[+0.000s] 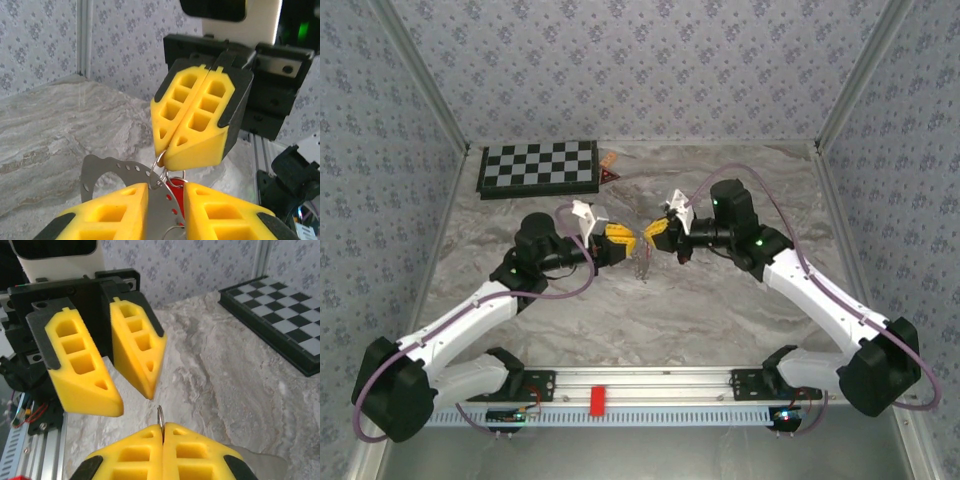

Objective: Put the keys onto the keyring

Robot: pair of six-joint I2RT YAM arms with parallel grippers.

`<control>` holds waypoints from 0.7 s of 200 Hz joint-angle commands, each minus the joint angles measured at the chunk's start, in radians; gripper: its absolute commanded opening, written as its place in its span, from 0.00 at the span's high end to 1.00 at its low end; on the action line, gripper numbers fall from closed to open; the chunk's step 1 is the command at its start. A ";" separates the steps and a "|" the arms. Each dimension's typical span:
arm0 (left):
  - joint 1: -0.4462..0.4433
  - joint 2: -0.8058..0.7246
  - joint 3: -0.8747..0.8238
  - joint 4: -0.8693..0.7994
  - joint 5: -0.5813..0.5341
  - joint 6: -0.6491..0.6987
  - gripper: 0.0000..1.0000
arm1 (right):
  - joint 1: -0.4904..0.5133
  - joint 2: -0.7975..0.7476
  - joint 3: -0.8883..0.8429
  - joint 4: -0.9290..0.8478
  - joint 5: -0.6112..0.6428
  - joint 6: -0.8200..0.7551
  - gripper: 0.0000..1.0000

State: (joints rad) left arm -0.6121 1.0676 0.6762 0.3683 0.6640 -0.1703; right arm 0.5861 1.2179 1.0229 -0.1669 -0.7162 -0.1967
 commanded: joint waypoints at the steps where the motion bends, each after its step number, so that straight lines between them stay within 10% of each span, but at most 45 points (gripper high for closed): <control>1: 0.005 -0.004 0.056 -0.094 0.039 0.086 0.75 | 0.025 0.030 0.084 -0.184 0.019 -0.124 1.00; 140: 0.004 0.070 0.100 -0.180 0.098 0.150 0.74 | 0.070 0.076 0.123 -0.253 0.032 -0.181 1.00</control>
State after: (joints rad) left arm -0.6121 1.1282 0.7368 0.1925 0.7189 -0.0410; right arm 0.6445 1.2903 1.1152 -0.4164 -0.6682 -0.3603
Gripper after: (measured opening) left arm 0.262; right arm 0.040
